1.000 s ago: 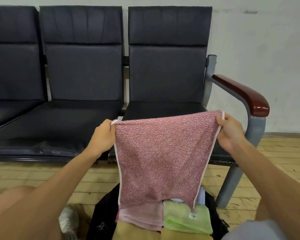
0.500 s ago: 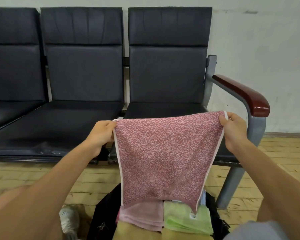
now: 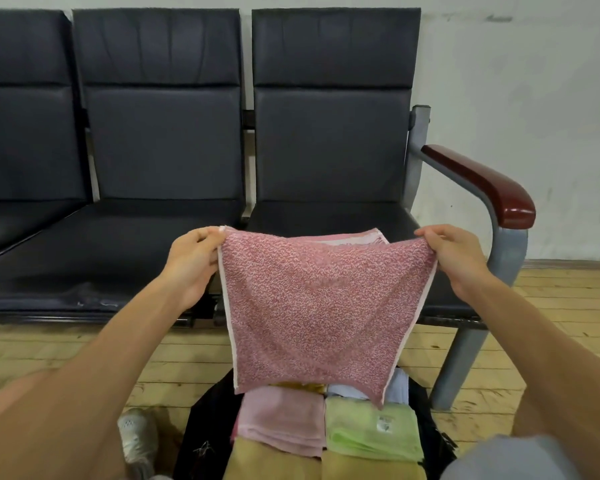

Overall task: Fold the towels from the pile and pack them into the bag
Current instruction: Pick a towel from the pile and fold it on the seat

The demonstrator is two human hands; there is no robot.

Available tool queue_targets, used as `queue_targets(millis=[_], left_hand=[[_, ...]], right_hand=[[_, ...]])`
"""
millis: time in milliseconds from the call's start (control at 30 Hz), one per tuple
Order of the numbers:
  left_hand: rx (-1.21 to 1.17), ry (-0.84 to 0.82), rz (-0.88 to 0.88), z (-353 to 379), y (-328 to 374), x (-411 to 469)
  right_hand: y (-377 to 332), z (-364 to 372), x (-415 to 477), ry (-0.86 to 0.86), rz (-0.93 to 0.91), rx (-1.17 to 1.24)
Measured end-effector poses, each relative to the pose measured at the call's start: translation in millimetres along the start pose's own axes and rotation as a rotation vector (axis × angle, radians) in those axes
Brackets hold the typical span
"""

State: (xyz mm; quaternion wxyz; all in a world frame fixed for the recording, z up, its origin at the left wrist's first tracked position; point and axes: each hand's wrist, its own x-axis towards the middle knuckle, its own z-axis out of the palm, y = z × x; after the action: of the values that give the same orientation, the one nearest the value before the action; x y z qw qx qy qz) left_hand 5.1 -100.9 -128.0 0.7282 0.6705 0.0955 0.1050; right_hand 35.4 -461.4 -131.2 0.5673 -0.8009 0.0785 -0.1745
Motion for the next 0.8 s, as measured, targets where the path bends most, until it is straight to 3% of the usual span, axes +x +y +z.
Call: queue_targets(millis=[200, 333, 400, 467, 533, 667, 800], left_hand=[[0.116, -0.102, 0.063, -5, 5, -6], [0.085, -0.194, 0.039, -8, 8, -11], [0.245, -0.162, 0.135, -8, 5, -11], [0.716, -0.016, 0.357, -9, -3, -7], [0.946, 0.087, 0.495, -8, -10, -5], [0.881, 0.144, 0.532, -3, -12, -2], [0.829, 0.079, 0.426, 3, -11, -6]], right_hand=[[-5, -12, -8, -0.264, -0.073, -0.194], [2, -17, -7, -0.401, -0.146, -0.649], [9, -14, -4, -0.363, -0.199, -0.765], [10, -13, -4, -0.293, -0.234, -0.718], [11, -13, -3, -0.229, -0.264, -0.677], [7, -13, -5, -0.119, -0.282, -0.599], [3, -7, -9, -0.089, -0.28, -0.471]])
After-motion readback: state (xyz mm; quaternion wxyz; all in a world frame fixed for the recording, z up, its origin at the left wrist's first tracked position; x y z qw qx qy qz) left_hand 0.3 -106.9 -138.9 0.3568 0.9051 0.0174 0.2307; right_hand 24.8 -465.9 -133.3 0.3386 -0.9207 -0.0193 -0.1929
